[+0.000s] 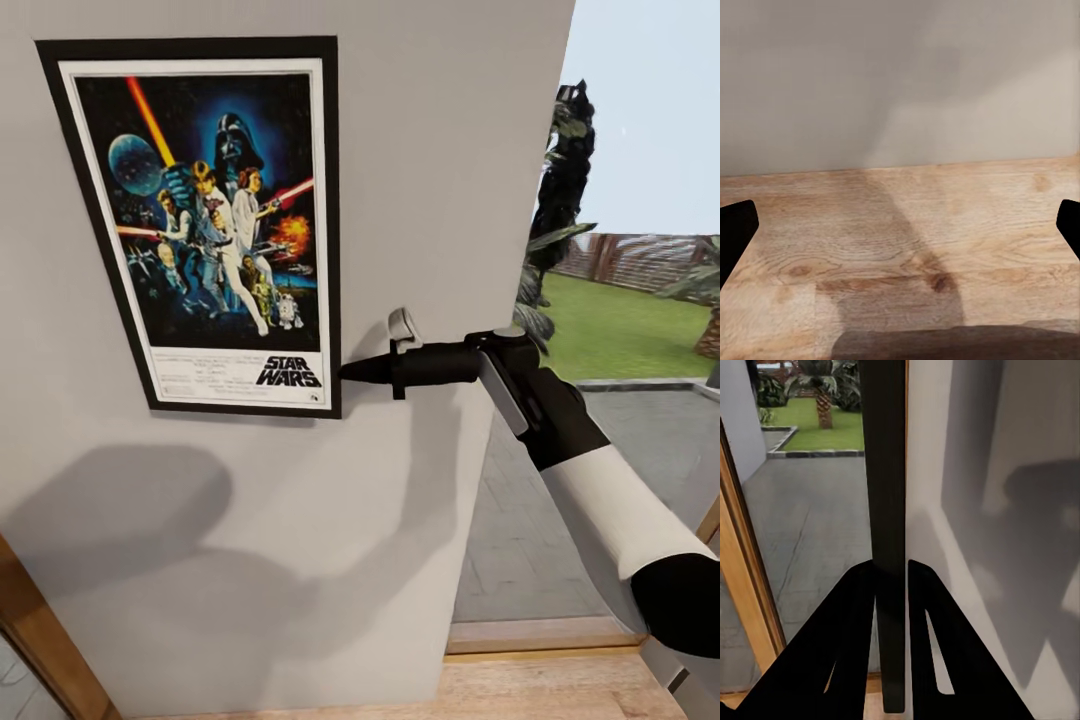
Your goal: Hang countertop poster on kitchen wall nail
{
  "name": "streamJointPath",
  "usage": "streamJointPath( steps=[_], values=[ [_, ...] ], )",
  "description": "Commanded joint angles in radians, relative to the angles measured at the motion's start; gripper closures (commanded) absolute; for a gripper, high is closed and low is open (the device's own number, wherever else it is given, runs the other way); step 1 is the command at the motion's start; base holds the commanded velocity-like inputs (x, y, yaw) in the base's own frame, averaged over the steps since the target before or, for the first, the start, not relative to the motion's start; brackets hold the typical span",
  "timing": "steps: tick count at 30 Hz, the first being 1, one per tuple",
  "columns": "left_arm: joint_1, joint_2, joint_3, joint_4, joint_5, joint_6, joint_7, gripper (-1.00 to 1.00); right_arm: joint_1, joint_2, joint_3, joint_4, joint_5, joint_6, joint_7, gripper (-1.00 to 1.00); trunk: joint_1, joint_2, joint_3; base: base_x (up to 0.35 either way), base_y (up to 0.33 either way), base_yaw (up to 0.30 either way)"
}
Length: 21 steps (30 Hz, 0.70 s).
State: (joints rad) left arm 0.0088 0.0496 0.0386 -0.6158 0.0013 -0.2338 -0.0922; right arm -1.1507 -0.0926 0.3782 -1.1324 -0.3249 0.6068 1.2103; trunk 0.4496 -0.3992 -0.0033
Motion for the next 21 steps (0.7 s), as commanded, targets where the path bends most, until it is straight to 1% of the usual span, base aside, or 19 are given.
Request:
streamJointPath(
  steps=[1, 7, 12, 21],
  values=[
    [0.0, -0.001, 0.004, -0.001, 0.0, -0.001, -0.008, -1.0, 0.0, -0.001, 0.002, 0.001, -0.01, 0.01, 0.0, 1.0, 0.0, -0.001, 0.0, 0.0, 0.0, 0.0],
    [0.0, -0.001, 0.004, -0.001, 0.0, -0.001, -0.008, -1.0, 0.0, -0.001, 0.002, 0.003, -0.006, 0.007, 0.0, 1.0, 0.0, -0.001, 0.0, 0.0, 0.0, 0.0],
    [0.0, -0.001, 0.004, -0.001, 0.0, -0.001, -0.008, -1.0, 0.016, -0.001, 0.002, 0.003, 0.011, -0.015, 0.0, 1.0, 0.0, -0.001, 0.0, 0.0, 0.0, 0.0],
    [0.0, -0.001, 0.004, -0.001, 0.0, -0.001, -0.008, -1.0, 0.027, -0.001, 0.002, 0.003, 0.018, -0.026, 0.0, 1.0, 0.0, -0.001, 0.0, 0.0, 0.0, 0.0]
  ],
)
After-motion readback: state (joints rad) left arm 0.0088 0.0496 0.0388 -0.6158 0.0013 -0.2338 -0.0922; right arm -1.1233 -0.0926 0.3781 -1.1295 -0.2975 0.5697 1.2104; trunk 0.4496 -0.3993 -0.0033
